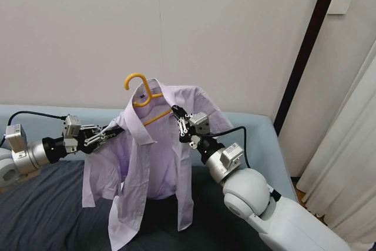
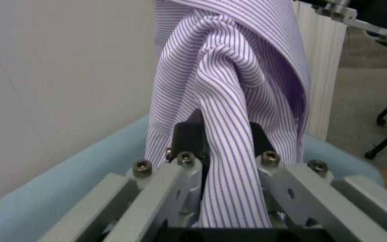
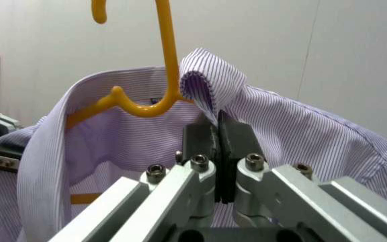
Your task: Pick up the clothes from the sofa and hang them on the clothes hanger.
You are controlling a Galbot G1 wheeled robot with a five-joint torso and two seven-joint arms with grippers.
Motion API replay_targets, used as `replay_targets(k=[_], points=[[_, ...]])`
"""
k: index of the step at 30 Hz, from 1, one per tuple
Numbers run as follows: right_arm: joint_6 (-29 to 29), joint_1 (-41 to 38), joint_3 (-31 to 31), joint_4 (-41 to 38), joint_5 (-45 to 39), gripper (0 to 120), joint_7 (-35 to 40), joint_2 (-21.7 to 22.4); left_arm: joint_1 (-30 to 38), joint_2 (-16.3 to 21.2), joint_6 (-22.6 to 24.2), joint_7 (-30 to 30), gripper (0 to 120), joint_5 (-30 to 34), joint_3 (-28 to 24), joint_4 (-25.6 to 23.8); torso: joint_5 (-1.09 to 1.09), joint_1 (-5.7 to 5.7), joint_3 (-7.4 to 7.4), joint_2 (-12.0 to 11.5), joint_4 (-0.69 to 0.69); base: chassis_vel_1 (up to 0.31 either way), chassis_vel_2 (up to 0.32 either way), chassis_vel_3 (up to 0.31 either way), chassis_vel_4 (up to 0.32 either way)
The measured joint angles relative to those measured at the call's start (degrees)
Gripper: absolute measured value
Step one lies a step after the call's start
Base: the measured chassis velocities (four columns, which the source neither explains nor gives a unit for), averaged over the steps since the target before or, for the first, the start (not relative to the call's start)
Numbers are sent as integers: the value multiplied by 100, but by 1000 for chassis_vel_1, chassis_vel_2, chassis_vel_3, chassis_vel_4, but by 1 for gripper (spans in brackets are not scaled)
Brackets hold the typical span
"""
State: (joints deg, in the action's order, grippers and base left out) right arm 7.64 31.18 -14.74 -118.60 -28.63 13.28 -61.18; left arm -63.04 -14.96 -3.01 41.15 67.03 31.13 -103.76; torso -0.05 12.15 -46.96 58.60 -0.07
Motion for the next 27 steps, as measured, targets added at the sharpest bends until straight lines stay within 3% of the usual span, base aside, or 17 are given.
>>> replay_targets(k=[9,14,17,18,22,27], points=[[-11,-10,-96,20,10,0,15,-83,-30,-23,0,15,7,0,-1,-32,0,0,0,0,0,0,0,0,0],[-77,48,-153,-42,10,14,54,-59,-34,-12,-3,27,7,0,0,-14,0,0,0,0,0,0,0,0,0],[-450,101,-214,-107,-61,29,-172,12,-23,8,-7,31,7,1,0,1,0,0,0,0,1,0,0,0,0],[-450,101,-214,-107,-61,29,-172,12,-23,8,-7,31,7,1,0,1,0,0,0,0,1,0,0,0,0],[-1525,197,-237,-279,-665,47,-1037,200,-8,40,-9,38,7,5,0,28,2,0,0,0,0,0,0,0,0],[-1877,217,-124,-310,-812,62,-1454,314,-9,52,-12,40,7,7,2,42,2,0,0,0,0,0,0,0,0]])
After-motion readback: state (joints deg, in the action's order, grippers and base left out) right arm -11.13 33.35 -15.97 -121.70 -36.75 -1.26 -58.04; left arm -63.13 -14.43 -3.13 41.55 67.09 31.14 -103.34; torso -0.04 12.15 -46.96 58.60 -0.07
